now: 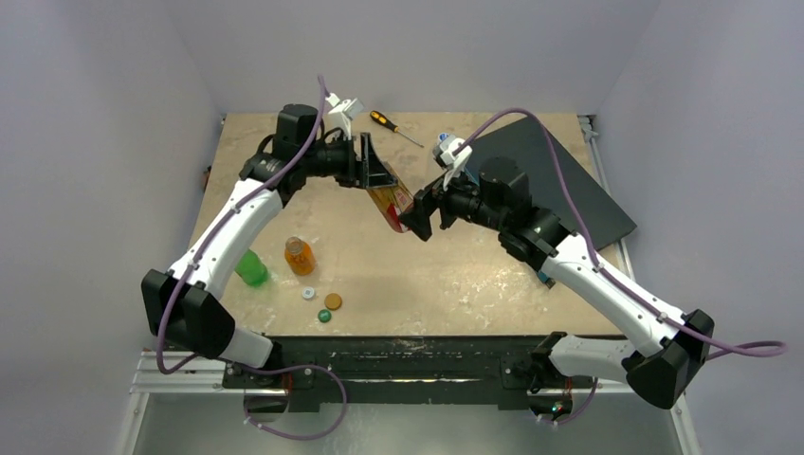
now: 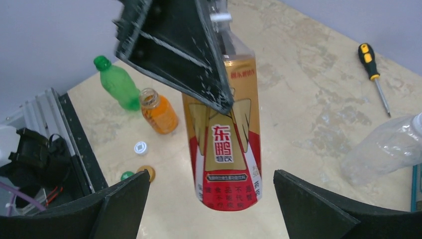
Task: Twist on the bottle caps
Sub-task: Pick up the plastic bottle at the center of the board.
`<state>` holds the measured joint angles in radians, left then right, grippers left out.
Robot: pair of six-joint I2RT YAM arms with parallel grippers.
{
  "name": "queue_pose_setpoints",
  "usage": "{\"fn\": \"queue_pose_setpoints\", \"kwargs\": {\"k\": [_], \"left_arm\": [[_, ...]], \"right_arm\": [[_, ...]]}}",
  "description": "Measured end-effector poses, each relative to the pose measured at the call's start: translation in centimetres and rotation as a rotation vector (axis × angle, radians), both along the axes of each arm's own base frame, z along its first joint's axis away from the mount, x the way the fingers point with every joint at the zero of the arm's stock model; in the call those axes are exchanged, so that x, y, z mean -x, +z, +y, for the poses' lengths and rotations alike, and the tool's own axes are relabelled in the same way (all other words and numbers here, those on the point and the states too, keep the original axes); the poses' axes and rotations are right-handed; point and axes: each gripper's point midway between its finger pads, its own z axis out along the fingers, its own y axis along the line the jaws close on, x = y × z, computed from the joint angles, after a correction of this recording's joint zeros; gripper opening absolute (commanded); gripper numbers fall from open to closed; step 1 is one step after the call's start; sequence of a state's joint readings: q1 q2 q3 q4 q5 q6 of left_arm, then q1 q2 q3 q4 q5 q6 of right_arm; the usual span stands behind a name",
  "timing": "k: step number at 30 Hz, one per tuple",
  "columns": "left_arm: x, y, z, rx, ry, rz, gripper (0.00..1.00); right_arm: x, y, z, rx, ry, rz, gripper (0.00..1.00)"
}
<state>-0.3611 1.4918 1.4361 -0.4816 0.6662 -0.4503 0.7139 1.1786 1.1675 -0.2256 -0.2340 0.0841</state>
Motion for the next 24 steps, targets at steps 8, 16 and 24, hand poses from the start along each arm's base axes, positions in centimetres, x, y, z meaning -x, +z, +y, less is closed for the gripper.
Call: {"fn": "queue_pose_setpoints", "kwargs": {"k": [8,16,24], "left_arm": [[3.2,3.1,-0.4,0.090,-0.106,-0.042,0.18],[4.1,3.7,-0.8,0.139,-0.138,-0.024,0.19],[4.0,3.8,-0.9,0.169,-0.112,-0.020,0.77]], "right_arm": [[0.9,-1.9,0.7,0.041,0.023,0.014,0.99],[1.6,-4.6,1.6,0.092,0.016,0.034,0.75],[1.3,-4.7,1.7,0.068,-0.012,0.056,0.36]]}}
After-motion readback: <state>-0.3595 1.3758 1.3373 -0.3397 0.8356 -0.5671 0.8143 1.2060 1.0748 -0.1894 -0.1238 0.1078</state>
